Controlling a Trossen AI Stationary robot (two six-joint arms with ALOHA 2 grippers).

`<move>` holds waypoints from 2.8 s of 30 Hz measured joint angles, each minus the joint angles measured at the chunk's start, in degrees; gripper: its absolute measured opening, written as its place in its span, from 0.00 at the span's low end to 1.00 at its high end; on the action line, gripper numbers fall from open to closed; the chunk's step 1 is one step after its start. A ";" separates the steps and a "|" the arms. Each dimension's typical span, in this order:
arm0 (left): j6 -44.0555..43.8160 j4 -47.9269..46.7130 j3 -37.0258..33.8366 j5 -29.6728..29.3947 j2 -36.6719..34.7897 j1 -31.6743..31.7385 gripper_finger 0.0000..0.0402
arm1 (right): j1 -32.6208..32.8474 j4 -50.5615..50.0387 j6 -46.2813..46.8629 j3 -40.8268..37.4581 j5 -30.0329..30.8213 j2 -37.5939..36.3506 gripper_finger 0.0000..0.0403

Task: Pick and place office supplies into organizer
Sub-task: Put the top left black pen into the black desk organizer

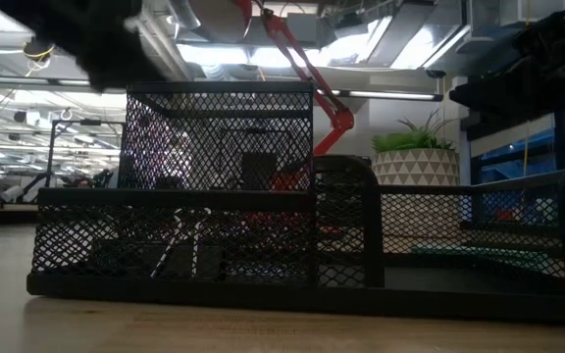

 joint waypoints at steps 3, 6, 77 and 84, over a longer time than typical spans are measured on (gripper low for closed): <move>-4.57 1.49 -3.32 0.93 0.04 1.30 0.09 | -0.02 -0.02 2.39 0.00 0.00 0.00 0.19; -6.98 2.87 -5.70 1.03 0.04 2.02 0.08 | -0.02 -0.06 2.70 0.00 0.01 0.00 0.19; 2.53 5.30 -8.11 0.22 0.07 6.70 0.10 | 0.15 -5.83 -37.36 56.52 -6.00 85.53 0.59; 2.53 5.30 -8.11 0.24 0.07 6.70 0.09 | 0.15 -6.38 -37.93 57.80 -17.60 88.99 0.55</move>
